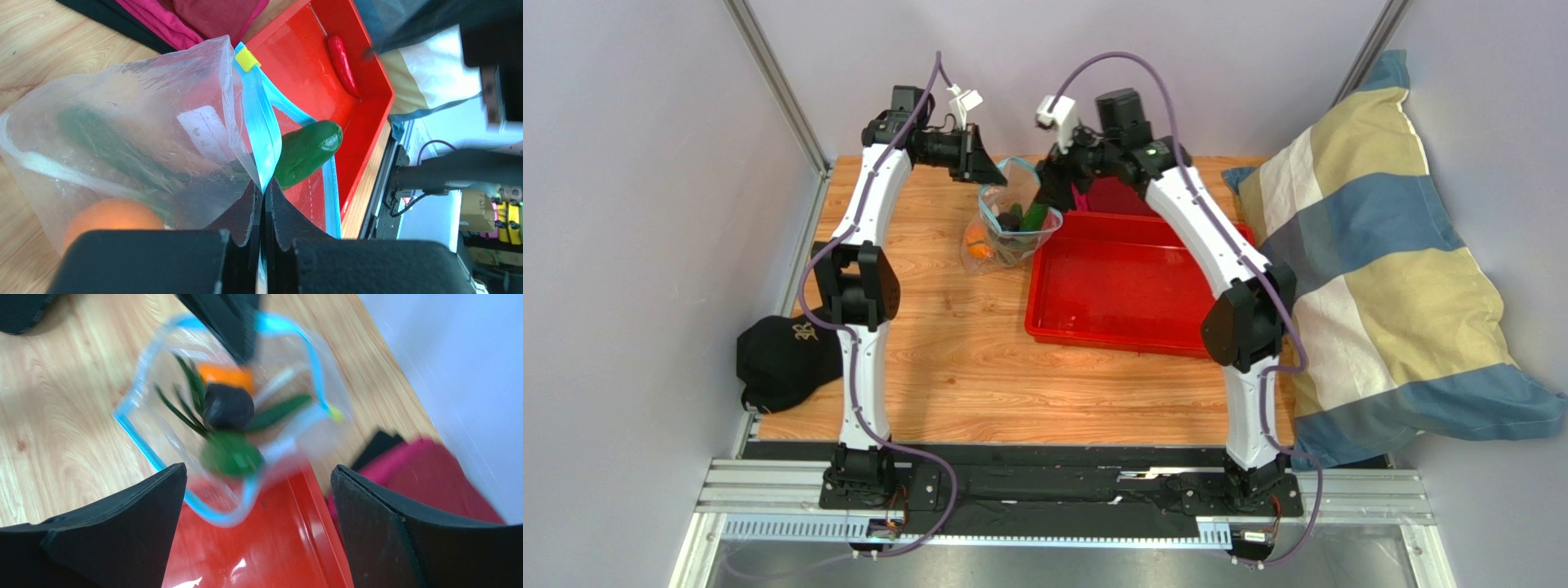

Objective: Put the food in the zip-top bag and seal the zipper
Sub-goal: Pick up the fake vegetable from the bin.

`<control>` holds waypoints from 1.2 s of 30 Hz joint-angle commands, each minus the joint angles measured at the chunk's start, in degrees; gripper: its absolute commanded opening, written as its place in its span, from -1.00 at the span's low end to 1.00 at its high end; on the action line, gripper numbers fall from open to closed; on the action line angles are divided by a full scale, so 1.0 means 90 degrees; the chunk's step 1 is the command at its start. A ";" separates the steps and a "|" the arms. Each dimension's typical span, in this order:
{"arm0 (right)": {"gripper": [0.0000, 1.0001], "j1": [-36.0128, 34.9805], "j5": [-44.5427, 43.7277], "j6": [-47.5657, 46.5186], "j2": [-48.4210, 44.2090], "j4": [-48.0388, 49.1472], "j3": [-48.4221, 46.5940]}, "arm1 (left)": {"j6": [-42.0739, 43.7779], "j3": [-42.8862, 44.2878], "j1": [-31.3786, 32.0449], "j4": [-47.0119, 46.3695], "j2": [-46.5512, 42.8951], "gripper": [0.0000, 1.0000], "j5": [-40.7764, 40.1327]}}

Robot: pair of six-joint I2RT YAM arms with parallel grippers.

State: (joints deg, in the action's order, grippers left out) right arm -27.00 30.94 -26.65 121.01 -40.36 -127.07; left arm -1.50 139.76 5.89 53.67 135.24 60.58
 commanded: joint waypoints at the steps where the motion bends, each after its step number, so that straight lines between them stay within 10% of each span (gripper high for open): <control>1: 0.79 0.1036 -0.0282 0.0403 -0.1081 -0.0678 0.0542 | -0.0078 0.0027 -0.0039 -0.0172 -0.0017 -1.00 0.0154; 15: 0.50 0.2834 -0.2684 0.1291 -0.2978 -0.1892 0.5092 | -0.0322 0.0086 -0.0098 -0.0407 0.0081 -1.00 0.0135; 36: 0.28 0.2932 -0.3713 0.2161 -0.1747 0.0031 0.5985 | -0.0322 -0.0168 -0.0108 -0.0368 -0.0085 -1.00 0.0222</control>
State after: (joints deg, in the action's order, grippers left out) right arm -0.60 -3.11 -8.82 103.33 -45.25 -71.50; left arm -4.23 138.47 5.30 51.13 136.00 61.34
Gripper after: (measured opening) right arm 0.703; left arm 0.039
